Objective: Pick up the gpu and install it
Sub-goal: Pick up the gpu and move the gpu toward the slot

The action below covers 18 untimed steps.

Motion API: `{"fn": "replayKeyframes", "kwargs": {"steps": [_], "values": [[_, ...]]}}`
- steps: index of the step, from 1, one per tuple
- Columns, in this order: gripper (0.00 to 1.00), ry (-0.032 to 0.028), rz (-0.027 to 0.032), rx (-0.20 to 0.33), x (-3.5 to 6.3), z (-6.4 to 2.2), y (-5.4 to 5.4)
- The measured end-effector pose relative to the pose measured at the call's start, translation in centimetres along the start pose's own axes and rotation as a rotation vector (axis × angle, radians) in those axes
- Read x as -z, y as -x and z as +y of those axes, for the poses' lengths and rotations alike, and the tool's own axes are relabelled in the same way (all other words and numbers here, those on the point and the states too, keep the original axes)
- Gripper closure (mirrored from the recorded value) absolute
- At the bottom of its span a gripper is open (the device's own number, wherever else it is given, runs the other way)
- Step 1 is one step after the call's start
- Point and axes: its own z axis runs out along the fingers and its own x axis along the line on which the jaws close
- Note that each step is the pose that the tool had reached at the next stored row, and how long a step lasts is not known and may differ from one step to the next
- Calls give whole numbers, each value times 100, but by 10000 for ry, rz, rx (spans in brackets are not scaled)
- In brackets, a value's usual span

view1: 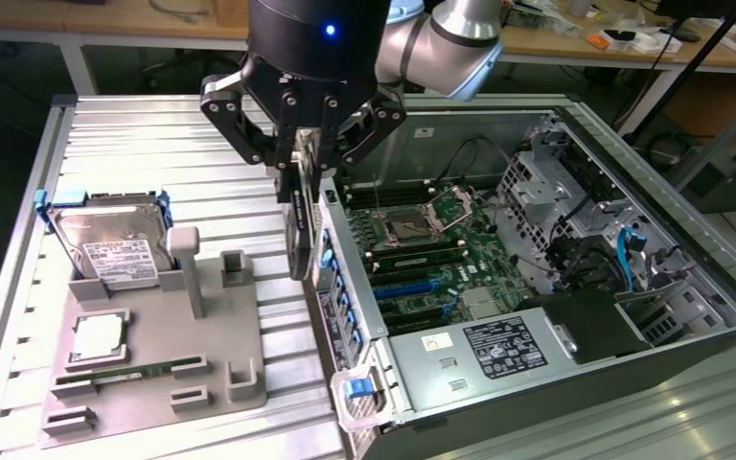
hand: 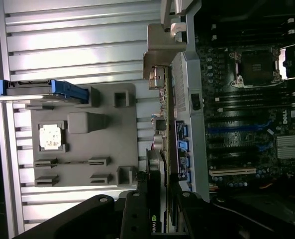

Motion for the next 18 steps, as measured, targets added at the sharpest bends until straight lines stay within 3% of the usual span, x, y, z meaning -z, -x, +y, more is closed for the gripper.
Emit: {"fn": "replayKeyframes", "kwargs": {"steps": [18], "values": [[73,1,-1,0,1,6,83]]}}
